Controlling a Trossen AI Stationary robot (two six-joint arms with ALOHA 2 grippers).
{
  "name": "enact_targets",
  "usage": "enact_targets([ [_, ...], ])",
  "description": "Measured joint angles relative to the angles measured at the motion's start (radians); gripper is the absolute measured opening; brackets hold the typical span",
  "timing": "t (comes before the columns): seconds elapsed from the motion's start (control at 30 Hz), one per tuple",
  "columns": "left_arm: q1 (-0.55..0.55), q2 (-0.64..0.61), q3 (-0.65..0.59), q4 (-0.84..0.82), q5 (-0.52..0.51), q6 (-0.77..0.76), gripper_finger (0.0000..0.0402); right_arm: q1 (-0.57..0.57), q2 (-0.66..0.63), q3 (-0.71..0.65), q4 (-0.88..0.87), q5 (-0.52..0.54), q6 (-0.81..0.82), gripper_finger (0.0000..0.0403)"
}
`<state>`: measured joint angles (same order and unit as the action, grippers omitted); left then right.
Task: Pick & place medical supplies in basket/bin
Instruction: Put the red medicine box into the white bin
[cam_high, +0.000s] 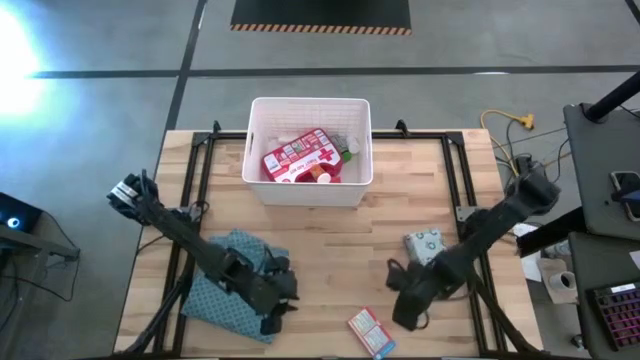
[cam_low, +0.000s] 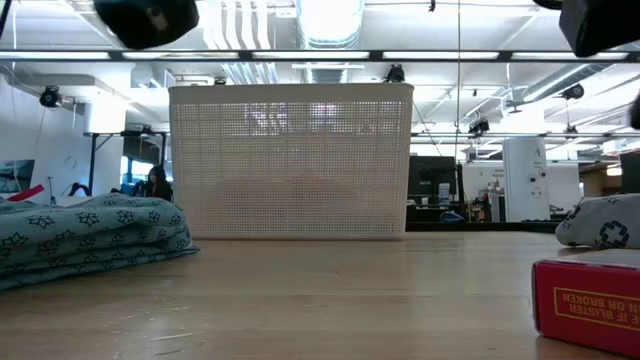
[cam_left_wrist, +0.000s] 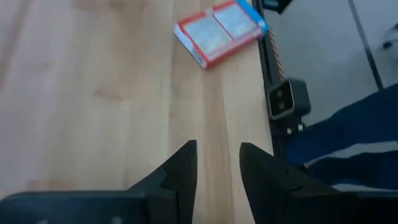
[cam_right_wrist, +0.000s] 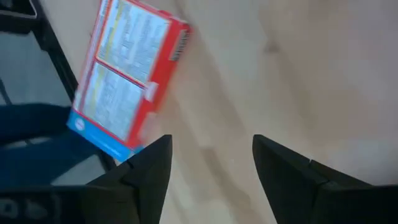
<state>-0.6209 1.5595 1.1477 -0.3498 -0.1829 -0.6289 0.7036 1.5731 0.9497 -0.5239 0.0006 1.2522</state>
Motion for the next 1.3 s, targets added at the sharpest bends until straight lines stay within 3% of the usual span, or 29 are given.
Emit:
enact_targets([
  [0.17,-0.047,0.057,-0.002,0.062,-0.015,-0.002,0.0102,0.017,0.184,0.149,0.003,0.000,0.108,0.0217],
  [0.3,-0.084,0.080,-0.002,0.086,-0.089,-0.029,0.0102,0.020,0.293,0.294,-0.033,0.005,0.141,0.0227],
  [0.57,-0.149,0.078,-0.002,0.086,-0.176,-0.045,0.0102,0.032,0.501,0.582,-0.338,0.155,0.214,0.0245],
  [0.77,-0.168,0.078,-0.002,0.085,-0.189,-0.056,0.0102,0.013,0.613,0.681,-0.443,0.180,0.225,0.0246],
  [1.0,-0.178,0.077,-0.002,0.085,-0.189,-0.067,0.0102,-0.101,0.599,0.679,-0.461,0.340,0.234,0.0243],
  [1.13,-0.177,0.077,-0.002,0.075,-0.206,-0.072,0.0102,-0.192,0.549,0.677,-0.455,0.369,0.152,0.0243],
  [1.3,-0.148,0.076,-0.028,0.051,-0.361,-0.308,0.0102,-0.230,0.448,0.677,-0.422,0.365,0.068,0.0244],
])
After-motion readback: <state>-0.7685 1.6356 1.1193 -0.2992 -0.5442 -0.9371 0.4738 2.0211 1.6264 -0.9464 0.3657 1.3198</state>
